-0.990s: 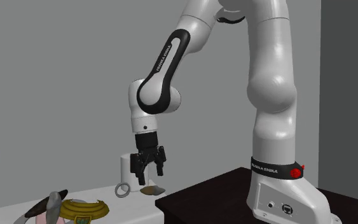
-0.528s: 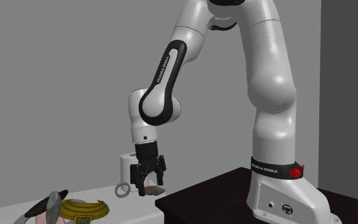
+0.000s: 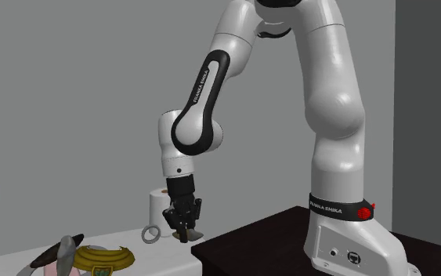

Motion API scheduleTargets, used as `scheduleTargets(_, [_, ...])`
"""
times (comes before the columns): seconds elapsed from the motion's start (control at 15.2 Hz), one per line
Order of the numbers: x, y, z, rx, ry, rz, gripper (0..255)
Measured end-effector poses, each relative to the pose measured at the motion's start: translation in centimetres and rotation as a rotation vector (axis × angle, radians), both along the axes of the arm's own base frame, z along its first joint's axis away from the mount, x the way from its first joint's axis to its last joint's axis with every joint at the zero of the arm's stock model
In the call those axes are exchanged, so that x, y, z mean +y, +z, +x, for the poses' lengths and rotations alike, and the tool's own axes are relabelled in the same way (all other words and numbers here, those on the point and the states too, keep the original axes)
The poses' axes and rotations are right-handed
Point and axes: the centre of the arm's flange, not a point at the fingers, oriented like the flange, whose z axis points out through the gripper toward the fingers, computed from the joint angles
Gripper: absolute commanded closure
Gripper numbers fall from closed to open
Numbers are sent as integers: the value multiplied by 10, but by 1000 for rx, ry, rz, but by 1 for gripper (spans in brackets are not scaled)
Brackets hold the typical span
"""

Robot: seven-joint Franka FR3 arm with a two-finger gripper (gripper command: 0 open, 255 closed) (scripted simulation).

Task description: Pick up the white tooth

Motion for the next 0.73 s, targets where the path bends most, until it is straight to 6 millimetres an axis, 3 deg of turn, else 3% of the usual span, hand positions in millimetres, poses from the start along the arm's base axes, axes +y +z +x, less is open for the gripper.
scheduleTargets(0.2, [0, 2, 0, 0, 0, 0, 255])
scheduleTargets(0.73, [1, 41, 1, -1, 0, 0, 255])
